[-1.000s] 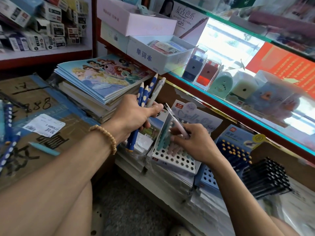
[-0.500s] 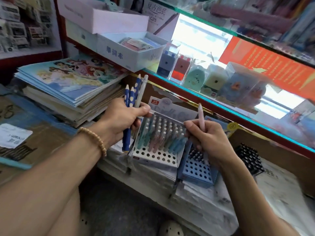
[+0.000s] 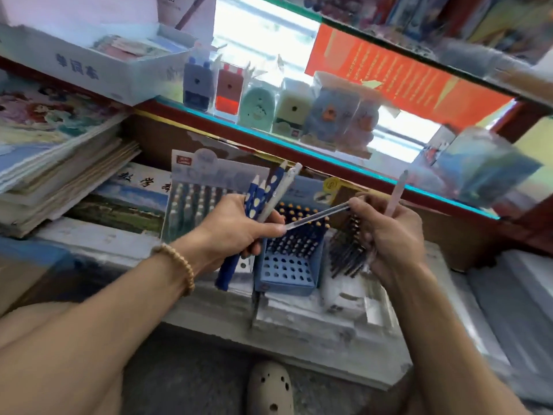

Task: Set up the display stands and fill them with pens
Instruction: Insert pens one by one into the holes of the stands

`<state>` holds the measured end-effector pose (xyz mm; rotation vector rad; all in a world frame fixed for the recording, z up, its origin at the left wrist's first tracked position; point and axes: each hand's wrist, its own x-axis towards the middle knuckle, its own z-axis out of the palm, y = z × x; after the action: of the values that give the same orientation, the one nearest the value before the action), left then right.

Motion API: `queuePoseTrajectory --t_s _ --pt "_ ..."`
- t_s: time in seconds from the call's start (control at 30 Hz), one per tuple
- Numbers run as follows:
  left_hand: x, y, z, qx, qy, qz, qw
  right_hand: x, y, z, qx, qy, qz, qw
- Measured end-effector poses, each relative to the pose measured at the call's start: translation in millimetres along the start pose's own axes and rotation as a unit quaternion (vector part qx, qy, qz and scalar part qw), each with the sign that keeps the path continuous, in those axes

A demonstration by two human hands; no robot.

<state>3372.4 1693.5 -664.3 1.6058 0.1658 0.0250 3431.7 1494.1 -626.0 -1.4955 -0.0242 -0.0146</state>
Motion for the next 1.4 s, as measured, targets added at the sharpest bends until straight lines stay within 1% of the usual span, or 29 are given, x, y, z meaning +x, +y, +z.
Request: queuePoseTrajectory --t_s 0.2,0.3,0.4,0.5,0.6,0.77,0.97,1.1,1.2,1.33,1.4 --pt "15.5 -9.9 42.4 0.032 -0.036 -0.005 0.999 16.2 -1.1 -74.1 -0.093 0.106 -0.068 0.988" --pt "18.5 -11.2 54.4 0.033 -0.05 -0.018 0.998 19.9 1.7 -103.4 -0.192 0.135 -0.099 0.967" --pt "21.2 -11.8 61.2 0.025 -0.064 -0.036 0.997 25.6 13.9 -118.4 -0.288 0.152 -0.107 0.939" --pt "24.0 -12.0 66.8 0.03 -0.071 -0.038 0.996 29.1 24.2 -116.7 -0.344 0.129 -0.113 0.923" --pt "25.0 -13.8 70.3 0.03 -0.074 -0.041 0.996 29.7 33.2 -109.9 -0.363 0.101 -0.119 0.919" --pt "26.2 -15.2 69.9 0.031 -0.08 -0.042 0.995 33.6 49.8 -111.5 -0.402 0.1 -0.114 0.903" --pt "25.9 -16.2 65.1 0.033 -0.073 -0.044 0.996 34.8 45.7 -114.0 -0.432 0.059 -0.102 0.894" --pt "24.9 -16.1 65.8 0.034 -0.074 -0.045 0.996 34.5 49.3 -114.2 -0.433 0.034 -0.073 0.898" --pt "24.2 -16.2 66.1 0.032 -0.073 -0.045 0.996 35.3 62.6 -107.8 -0.459 0.01 -0.041 0.888" --pt "23.3 -15.5 66.3 0.031 -0.073 -0.046 0.996 36.9 72.7 -108.8 -0.464 0.022 -0.027 0.885" --pt "23.1 -15.2 65.1 0.032 -0.065 -0.043 0.996 36.7 69.5 -110.2 -0.48 0.032 -0.041 0.876"
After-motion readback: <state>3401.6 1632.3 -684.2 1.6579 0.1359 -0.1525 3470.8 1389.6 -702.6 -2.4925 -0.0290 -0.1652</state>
